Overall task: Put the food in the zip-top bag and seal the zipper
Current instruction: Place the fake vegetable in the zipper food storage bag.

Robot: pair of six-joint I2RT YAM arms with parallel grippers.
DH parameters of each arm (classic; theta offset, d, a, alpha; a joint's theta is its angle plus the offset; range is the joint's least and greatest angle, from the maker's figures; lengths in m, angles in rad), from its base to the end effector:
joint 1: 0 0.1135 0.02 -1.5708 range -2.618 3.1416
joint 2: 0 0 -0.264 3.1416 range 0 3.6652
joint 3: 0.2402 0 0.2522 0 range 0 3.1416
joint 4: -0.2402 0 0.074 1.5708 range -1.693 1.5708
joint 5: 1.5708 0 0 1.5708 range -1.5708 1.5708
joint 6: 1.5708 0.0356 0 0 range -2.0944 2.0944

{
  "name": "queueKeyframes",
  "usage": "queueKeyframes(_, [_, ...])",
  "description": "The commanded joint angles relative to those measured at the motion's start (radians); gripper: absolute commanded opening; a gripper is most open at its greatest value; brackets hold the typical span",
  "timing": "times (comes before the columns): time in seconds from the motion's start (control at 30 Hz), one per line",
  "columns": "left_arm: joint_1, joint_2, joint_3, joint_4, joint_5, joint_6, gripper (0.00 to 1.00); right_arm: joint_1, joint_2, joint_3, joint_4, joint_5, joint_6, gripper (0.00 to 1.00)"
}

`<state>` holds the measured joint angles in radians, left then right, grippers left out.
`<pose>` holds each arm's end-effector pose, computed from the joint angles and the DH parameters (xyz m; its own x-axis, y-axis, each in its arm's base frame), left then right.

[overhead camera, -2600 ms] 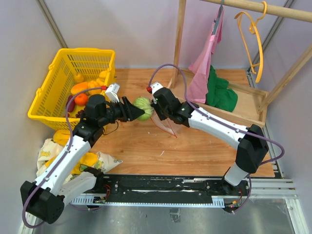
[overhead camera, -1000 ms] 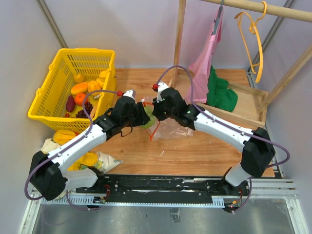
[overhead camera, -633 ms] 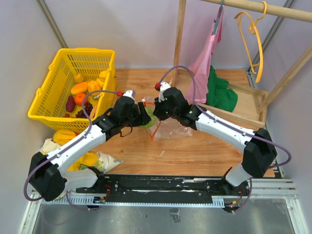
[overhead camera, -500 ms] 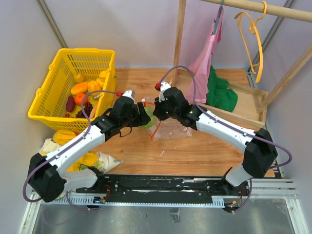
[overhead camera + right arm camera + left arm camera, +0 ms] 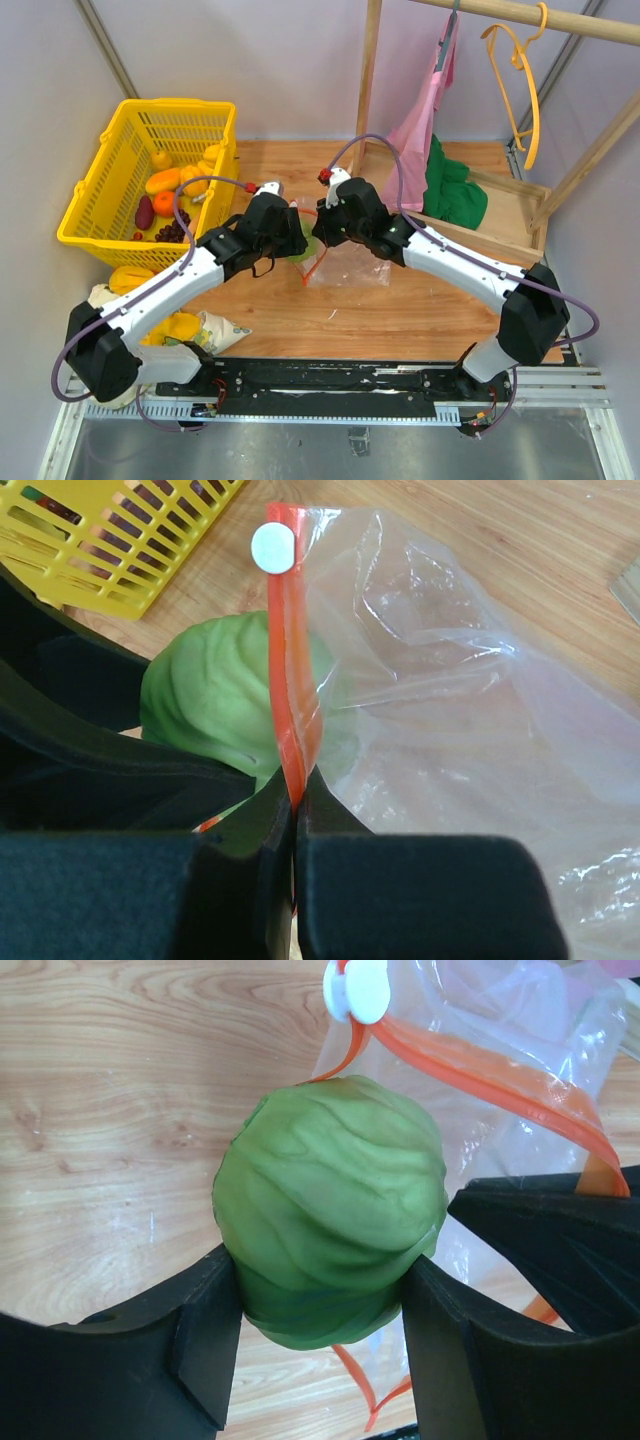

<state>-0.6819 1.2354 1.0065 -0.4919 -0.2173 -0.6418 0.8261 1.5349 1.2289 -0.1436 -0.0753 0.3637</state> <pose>0.2121 -0.1623 0.2939 -0.7036 -0.1817 -0.6870 0.0855 0.9381 -0.3358 0.2426 0.2671 0.3132 -0.5524 -0.0760 -0.8301 -0.6234 0.6987 0.3509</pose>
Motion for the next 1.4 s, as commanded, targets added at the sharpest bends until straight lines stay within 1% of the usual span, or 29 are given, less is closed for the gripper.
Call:
queueKeyframes(0.0, [-0.038, 0.039, 0.062, -0.054, -0.135, 0.024, 0.21, -0.007, -0.035, -0.007, 0.041, -0.039, 0.019, 0.01])
queueKeyframes(0.07, [-0.048, 0.051, 0.073, -0.066, -0.151, 0.024, 0.22, -0.007, -0.035, -0.008, 0.046, -0.042, 0.02, 0.01])
queueKeyframes(0.17, [-0.051, 0.035, 0.066, -0.018, -0.097, 0.023, 0.27, -0.007, -0.032, -0.016, 0.051, -0.041, 0.023, 0.01])
queueKeyframes(0.23, [-0.051, 0.002, 0.051, 0.029, -0.042, 0.019, 0.34, -0.01, -0.03, -0.023, 0.058, -0.038, 0.025, 0.01])
queueKeyframes(0.37, [-0.051, -0.037, 0.05, 0.057, 0.005, 0.014, 0.48, -0.02, -0.03, -0.034, 0.064, -0.035, 0.032, 0.01])
queueKeyframes(0.47, [-0.051, -0.053, 0.047, 0.066, 0.022, 0.012, 0.55, -0.029, -0.033, -0.045, 0.07, -0.041, 0.041, 0.01])
queueKeyframes(0.83, [-0.051, -0.061, 0.056, 0.042, 0.037, 0.018, 0.66, -0.062, -0.051, -0.069, 0.078, -0.056, 0.051, 0.01])
queueKeyframes(1.0, [-0.051, -0.075, 0.064, 0.039, 0.081, 0.024, 0.7, -0.069, -0.047, -0.071, 0.084, -0.07, 0.054, 0.01])
queueKeyframes(1.1, [-0.051, -0.081, 0.059, 0.043, 0.1, 0.027, 0.69, -0.069, -0.044, -0.07, 0.085, -0.08, 0.055, 0.01])
queueKeyframes(1.27, [-0.051, -0.052, 0.054, 0.035, 0.072, 0.031, 0.5, -0.069, -0.045, -0.062, 0.09, -0.115, 0.058, 0.01])
queueKeyframes(1.3, [-0.051, -0.039, 0.054, 0.031, 0.069, 0.03, 0.47, -0.068, -0.045, -0.06, 0.093, -0.123, 0.058, 0.01])
queueKeyframes(1.37, [-0.051, -0.019, 0.051, 0.033, 0.068, 0.028, 0.45, -0.069, -0.049, -0.06, 0.1, -0.138, 0.058, 0.01])
